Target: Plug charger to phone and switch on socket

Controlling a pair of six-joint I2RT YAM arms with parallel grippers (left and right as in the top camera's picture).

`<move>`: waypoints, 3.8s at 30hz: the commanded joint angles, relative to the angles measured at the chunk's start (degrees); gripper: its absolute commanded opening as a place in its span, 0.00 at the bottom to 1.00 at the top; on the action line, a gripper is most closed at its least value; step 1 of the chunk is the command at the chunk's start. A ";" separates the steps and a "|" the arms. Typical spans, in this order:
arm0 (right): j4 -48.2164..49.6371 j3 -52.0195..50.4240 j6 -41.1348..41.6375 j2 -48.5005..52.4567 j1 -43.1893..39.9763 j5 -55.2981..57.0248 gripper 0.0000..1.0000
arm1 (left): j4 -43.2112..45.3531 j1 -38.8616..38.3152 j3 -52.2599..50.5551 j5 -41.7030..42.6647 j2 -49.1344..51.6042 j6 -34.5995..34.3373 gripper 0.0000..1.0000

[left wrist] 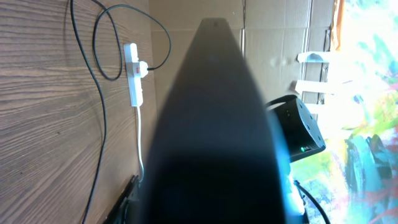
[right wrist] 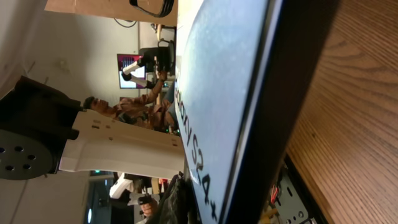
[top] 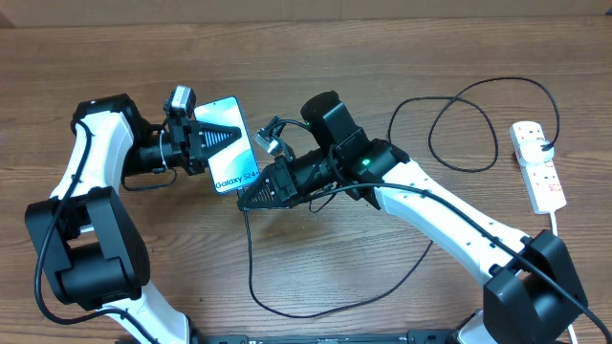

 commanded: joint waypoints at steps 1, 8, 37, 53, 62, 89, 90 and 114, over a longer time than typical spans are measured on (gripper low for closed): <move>3.82 1.16 0.94 0.76 -3.13 6.56 0.04 | -0.72 -2.97 0.02 -4.74 -1.18 3.52 0.04; 5.09 1.16 1.46 0.76 -4.50 6.80 0.04 | -0.72 -3.63 0.02 -4.92 -1.18 3.50 0.04; 11.69 1.16 2.23 0.76 -9.42 6.56 1.00 | -0.72 -6.71 0.02 -7.21 -1.18 3.08 0.04; -0.46 1.16 -4.85 0.76 -4.35 1.90 0.97 | -0.22 -6.71 0.02 -3.34 -1.18 3.23 0.04; -1.25 1.16 3.04 0.76 -4.09 4.66 0.62 | 0.02 -6.56 0.02 -1.42 -1.18 3.04 0.04; 4.17 1.16 7.41 0.76 -6.43 -0.48 0.04 | 4.15 -6.16 0.02 2.01 -1.18 -1.01 0.04; 4.09 1.16 7.37 0.76 -6.43 -0.35 0.04 | 4.15 -6.16 0.02 2.01 -1.18 -1.01 0.04; -1.60 1.16 1.53 0.76 -8.46 10.16 0.04 | 11.96 -6.19 0.02 -9.44 -1.16 -5.35 1.00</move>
